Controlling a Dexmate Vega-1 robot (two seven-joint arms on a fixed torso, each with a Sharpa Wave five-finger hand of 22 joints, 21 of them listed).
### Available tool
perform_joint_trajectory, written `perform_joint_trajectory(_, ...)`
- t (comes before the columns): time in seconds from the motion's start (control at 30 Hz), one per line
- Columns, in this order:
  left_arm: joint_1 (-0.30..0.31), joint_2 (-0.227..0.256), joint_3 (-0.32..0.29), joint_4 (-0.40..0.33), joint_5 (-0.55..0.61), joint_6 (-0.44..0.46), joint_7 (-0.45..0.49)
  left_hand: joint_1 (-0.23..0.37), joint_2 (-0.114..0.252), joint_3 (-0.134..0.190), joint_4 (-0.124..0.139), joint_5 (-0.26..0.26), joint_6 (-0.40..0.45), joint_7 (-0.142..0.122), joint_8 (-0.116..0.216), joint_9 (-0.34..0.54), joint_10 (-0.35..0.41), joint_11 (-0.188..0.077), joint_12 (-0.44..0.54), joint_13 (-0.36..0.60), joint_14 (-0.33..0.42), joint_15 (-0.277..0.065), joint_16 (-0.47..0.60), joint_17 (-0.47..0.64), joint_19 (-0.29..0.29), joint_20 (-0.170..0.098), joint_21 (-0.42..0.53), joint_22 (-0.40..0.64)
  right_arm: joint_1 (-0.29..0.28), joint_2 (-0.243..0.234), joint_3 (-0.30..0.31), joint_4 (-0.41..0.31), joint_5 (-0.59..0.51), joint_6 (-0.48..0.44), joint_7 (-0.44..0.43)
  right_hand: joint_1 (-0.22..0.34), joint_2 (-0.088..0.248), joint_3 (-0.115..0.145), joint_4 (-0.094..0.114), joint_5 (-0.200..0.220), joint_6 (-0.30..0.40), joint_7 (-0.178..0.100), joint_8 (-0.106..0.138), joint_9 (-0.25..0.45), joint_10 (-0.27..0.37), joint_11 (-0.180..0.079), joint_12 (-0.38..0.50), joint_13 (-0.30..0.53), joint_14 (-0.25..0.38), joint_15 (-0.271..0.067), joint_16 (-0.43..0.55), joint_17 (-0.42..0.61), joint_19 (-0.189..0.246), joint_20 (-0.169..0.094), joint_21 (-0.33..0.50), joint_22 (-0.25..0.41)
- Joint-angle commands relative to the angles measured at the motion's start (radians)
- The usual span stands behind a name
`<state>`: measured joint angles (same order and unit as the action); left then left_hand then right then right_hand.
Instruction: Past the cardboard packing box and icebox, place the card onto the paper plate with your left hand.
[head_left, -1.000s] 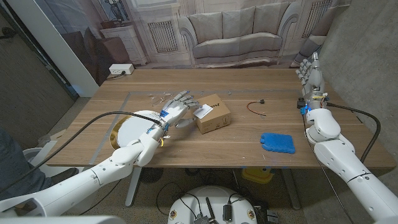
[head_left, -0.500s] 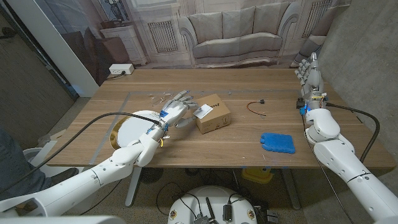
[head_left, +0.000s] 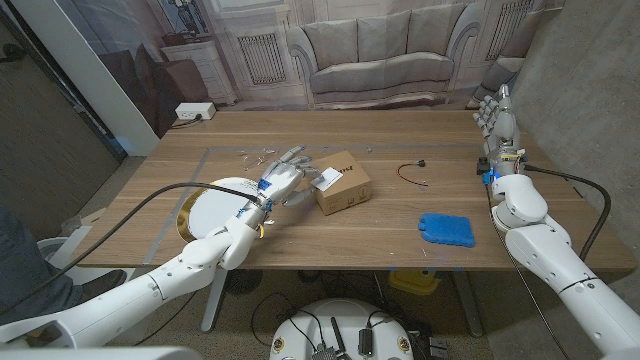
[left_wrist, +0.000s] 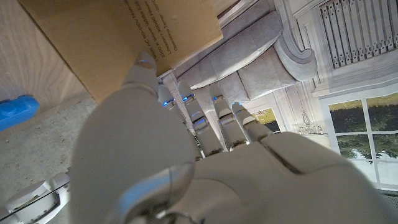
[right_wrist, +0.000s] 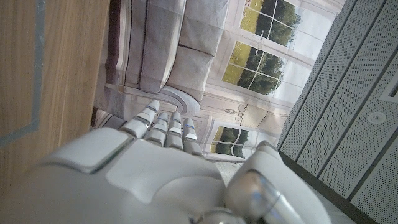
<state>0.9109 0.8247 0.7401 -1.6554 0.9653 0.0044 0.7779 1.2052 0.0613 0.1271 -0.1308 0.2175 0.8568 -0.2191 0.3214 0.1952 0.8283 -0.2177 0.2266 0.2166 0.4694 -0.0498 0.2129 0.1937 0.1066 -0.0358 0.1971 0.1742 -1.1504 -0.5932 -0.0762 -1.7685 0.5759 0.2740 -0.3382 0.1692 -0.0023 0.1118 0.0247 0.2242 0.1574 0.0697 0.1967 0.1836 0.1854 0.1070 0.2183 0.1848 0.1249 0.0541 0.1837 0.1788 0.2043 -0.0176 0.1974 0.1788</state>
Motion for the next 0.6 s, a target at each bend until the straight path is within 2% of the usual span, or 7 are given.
perform_joint_trajectory(0.03,0.004,-0.01,0.008,-0.001,-0.003,0.017,-0.018,0.01,0.0,0.006,0.004,-0.004,0.018,0.003,0.007,0.0,0.016,-0.001,0.01,0.006,0.015,-0.147,0.004,0.002,0.007,-0.017,0.003,0.003,-0.013,-0.009,0.011,-0.006,0.007,-0.007,0.001,0.0,0.004,-0.005,0.004,-0.004,0.01,-0.004,0.001,0.004,0.007,0.0,0.0,0.002,0.007,-0.001,0.004,0.003,0.004,0.004,0.005,0.006)
perform_joint_trajectory(0.23,0.002,-0.012,0.012,0.0,-0.002,0.018,-0.024,0.014,0.005,0.008,0.006,-0.008,0.043,0.004,0.013,-0.003,0.042,-0.001,0.014,0.01,0.03,-0.147,0.006,0.003,0.006,-0.021,0.002,0.003,-0.013,-0.009,0.01,-0.002,0.009,-0.004,0.006,-0.001,0.004,-0.006,0.003,-0.004,0.01,-0.003,0.001,0.004,0.008,0.001,0.0,0.002,0.007,-0.001,0.004,0.003,0.004,0.004,0.005,0.006)
perform_joint_trajectory(0.6,-0.001,-0.018,0.015,0.003,-0.002,0.021,-0.018,0.023,0.009,0.01,0.011,-0.015,0.133,0.006,0.044,-0.001,0.123,0.0,0.027,0.024,0.077,-0.151,0.009,0.005,0.013,-0.038,0.002,0.002,-0.019,-0.01,0.013,-0.002,0.01,0.006,0.014,-0.001,0.004,-0.007,0.003,-0.004,0.01,-0.004,0.0,0.004,0.009,0.001,0.0,0.002,0.007,-0.001,0.004,0.003,0.004,0.005,0.005,0.006)
